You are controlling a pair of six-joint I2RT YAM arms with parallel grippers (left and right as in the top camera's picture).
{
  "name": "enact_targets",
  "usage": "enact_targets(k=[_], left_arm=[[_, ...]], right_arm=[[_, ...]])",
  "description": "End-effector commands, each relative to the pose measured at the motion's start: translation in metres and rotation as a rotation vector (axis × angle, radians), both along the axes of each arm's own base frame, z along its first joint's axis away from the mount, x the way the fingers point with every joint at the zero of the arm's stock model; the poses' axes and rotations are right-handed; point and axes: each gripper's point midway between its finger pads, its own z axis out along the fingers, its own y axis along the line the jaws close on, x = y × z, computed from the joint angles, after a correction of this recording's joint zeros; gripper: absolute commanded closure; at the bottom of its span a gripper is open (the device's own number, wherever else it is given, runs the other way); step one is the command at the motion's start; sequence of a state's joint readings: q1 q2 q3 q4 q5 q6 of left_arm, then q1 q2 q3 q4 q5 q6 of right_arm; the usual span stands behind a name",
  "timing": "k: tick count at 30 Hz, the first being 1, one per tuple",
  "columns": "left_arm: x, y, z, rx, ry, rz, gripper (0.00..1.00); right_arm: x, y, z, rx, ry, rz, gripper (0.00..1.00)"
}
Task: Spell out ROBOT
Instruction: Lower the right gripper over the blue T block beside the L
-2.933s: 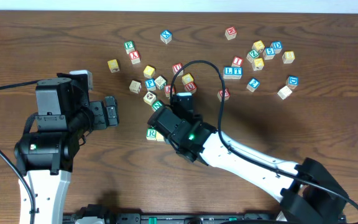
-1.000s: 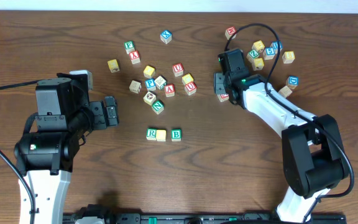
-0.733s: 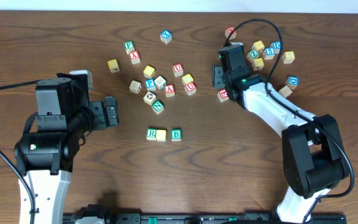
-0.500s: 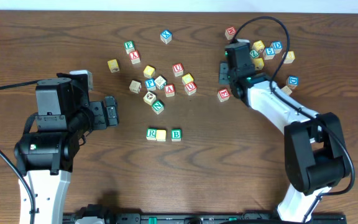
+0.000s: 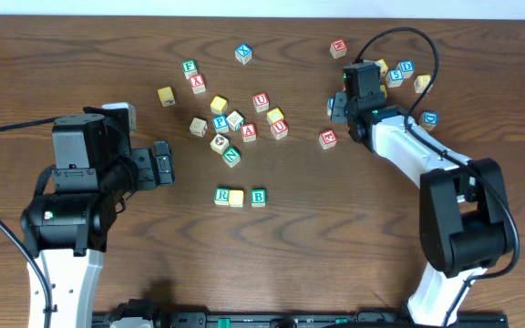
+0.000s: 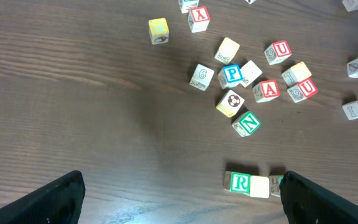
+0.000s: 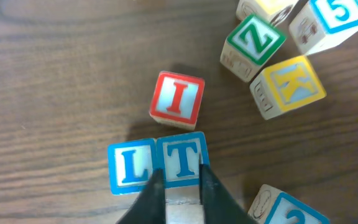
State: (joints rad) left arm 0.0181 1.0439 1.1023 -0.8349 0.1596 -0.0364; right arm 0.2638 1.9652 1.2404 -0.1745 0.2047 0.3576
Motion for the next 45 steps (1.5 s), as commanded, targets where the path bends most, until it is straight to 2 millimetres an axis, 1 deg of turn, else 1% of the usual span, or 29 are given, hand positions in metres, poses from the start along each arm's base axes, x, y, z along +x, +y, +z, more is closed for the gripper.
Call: enact_targets(k=[1,5,17,26,31,37,45], left_arm=[[0.002,-0.001,0.008,-0.005,-0.018,-0.008,0.01],[0.002,-0.001,0.008,-0.005,-0.019,-0.008,0.01],[0.002,-0.001,0.008,-0.005,-0.019,-0.008,0.02],[0.002,-0.001,0.008,-0.005,-0.019,-0.008,0.02],[0.002,-0.001,0.008,-0.005,-0.019,-0.008,0.02],[0.002,-0.001,0.008,-0.005,-0.019,-0.008,0.02],[0.002,-0.001,0.008,-0.005,-0.019,-0.008,0.01]], right_arm=[[-0.001,-0.002,-0.014,-0.001,0.026,-0.014,0.95],[0.000,-0.003,-0.017,-0.007,0.027,-0.017,0.99],[0.004,-0.005,-0.013,-0.015,0.004,-0.028,0.99],[0.011,-0.006,-0.007,-0.016,-0.034,-0.036,0.99],[0.011,-0.009,-0.009,-0.035,-0.033,-0.046,0.99],[0.007,-0.015,-0.016,-0.052,-0.006,-0.051,0.99],[-0.004,-0.017,-0.025,-0.069,0.054,-0.050,0.99]])
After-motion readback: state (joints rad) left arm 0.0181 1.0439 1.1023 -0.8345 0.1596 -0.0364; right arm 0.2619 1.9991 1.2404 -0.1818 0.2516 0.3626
